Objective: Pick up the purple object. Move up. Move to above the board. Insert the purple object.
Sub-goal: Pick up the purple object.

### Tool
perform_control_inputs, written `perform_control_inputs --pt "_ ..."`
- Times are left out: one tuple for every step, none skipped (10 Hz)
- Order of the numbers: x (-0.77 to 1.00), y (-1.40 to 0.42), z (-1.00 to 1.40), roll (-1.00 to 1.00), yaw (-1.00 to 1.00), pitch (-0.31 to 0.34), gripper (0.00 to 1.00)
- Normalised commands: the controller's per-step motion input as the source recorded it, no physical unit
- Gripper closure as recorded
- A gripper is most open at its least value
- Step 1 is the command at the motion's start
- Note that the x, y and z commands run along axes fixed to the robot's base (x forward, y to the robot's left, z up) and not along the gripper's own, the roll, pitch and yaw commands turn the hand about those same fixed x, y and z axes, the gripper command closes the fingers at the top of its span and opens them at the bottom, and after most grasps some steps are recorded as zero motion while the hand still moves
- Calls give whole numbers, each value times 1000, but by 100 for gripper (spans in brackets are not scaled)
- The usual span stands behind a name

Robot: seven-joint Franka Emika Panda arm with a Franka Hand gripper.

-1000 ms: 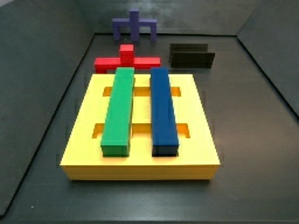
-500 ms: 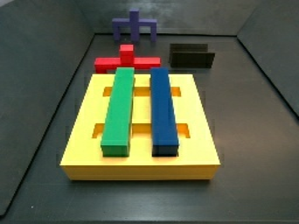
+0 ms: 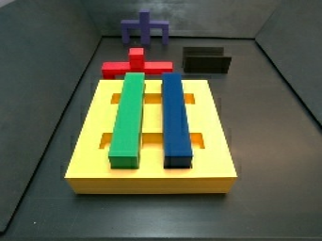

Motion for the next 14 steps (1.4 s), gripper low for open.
perform_control_inputs --pt "0 780 -34 -279 -26 0 0" --pt "0 800 -71 -246 -31 0 0" --pt "0 791 -160 -266 -29 0 0" --pt "0 617 -186 -221 -63 0 0" --pt "0 569 -189 -186 -89 0 0" --pt "0 554 -200 -160 -91 0 0" --pt "0 437 -317 -153 -71 0 0" --pt "-46 314 -534 -120 -89 -81 0" --pt "-51 143 -554 -144 -37 -163 0" --pt "-3 3 -460 -33 -77 -91 0" --pt "-6 140 -377 -19 -126 -34 0" --pt "-34 166 -406 0 -206 0 0" --pt "0 109 -263 0 -271 0 0" --pt "40 77 -129 -7 -254 0 0"
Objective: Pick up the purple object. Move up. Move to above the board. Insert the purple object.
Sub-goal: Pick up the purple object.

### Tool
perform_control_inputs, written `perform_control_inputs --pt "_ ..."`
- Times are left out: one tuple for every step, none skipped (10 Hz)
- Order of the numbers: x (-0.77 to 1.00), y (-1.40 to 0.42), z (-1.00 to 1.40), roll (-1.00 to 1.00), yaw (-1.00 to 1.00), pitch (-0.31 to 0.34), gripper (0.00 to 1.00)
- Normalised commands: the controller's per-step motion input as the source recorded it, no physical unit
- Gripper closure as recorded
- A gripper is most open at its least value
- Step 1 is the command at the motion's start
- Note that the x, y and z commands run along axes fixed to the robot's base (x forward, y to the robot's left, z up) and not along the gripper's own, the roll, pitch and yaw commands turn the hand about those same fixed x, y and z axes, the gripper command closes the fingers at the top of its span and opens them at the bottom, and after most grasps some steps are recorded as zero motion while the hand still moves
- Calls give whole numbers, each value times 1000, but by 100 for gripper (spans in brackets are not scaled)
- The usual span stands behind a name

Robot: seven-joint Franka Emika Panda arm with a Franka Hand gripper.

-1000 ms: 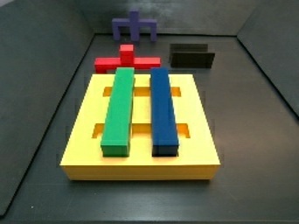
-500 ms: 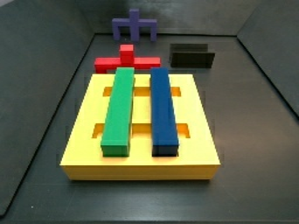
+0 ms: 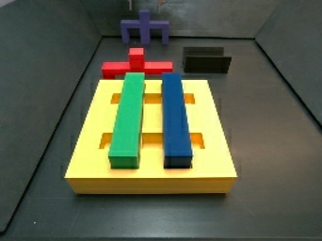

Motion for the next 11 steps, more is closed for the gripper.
perform_control_inputs --pt "0 37 -111 -37 -191 0 0" --pt "0 60 -154 -33 -177 0 0" --pt "0 89 -194 -44 -177 -10 0" --pt "-71 91 -143 -43 0 -64 0" --pt "-29 0 97 -11 111 -159 0" --pt "3 0 37 0 23 -131 0" --pt "0 -23 -129 153 0 -217 0" --pt "0 0 -163 159 0 -284 0" --pt "-20 0 -134 121 0 -290 0" --pt "0 26 -43 71 0 -207 0" --pt "0 0 49 0 23 -140 0"
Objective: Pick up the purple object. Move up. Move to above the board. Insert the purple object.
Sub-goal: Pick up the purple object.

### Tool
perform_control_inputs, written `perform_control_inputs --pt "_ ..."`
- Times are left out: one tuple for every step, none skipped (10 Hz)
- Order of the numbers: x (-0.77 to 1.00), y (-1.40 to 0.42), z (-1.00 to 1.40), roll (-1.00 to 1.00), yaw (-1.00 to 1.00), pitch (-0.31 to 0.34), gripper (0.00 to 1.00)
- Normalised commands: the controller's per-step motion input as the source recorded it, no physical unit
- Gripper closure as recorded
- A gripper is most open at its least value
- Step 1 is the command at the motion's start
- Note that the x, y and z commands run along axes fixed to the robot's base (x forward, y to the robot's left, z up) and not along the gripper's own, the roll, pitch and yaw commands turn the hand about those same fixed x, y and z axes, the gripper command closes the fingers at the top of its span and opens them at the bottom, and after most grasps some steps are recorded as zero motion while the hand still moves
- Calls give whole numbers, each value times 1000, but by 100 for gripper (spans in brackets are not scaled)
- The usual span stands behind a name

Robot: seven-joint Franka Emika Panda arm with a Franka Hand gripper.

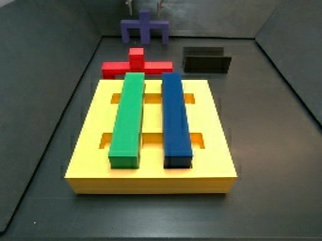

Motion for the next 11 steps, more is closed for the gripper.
perform_control_inputs --pt "0 0 23 -10 0 -66 0" --pt "0 0 0 -103 0 -71 0" --pt "0 0 0 -146 0 -107 0" --pt "-111 0 0 -116 0 -130 0" --pt "-140 0 -31 -136 29 -147 0" --pt "-40 0 0 -97 60 -96 0" --pt "-29 -31 0 -61 117 -79 0" --pt "-20 -9 0 -46 114 -56 0" --pt "-3 -9 0 -23 94 -64 0" --pt "0 -46 -11 0 157 -36 0" --pt "0 -29 0 0 77 -19 0"
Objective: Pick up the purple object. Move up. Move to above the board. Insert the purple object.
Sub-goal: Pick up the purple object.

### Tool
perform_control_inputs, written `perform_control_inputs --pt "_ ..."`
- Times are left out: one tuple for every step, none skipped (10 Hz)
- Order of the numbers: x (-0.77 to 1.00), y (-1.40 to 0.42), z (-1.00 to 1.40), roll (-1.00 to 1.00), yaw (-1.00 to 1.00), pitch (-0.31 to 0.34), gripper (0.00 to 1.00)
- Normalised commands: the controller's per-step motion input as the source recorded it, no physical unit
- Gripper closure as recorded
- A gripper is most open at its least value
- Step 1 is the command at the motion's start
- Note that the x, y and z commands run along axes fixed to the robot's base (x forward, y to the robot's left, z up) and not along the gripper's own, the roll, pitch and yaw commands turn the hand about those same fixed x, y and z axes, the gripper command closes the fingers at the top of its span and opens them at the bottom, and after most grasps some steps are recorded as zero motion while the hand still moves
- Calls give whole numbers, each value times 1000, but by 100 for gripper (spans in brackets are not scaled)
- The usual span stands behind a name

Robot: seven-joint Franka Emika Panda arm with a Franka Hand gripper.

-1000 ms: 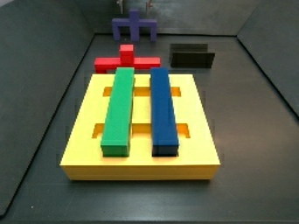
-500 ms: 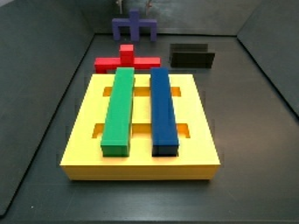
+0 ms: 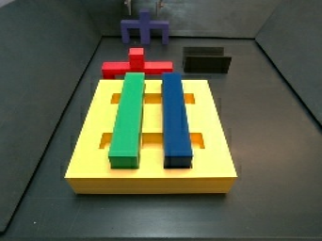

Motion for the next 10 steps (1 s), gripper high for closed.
perform_control_inputs --pt "0 -20 0 0 0 -11 0" --pt "0 -17 0 0 0 0 0" --pt "0 -17 0 0 0 0 0" --pt "0 -43 -6 0 0 0 0" --pt "0 0 0 0 0 0 0" --pt "0 0 0 0 0 0 100" --pt "0 0 0 0 0 0 100" --pt "0 0 0 0 0 0 100" --pt "0 0 0 0 0 0 100" --pt "0 0 0 0 0 0 100"
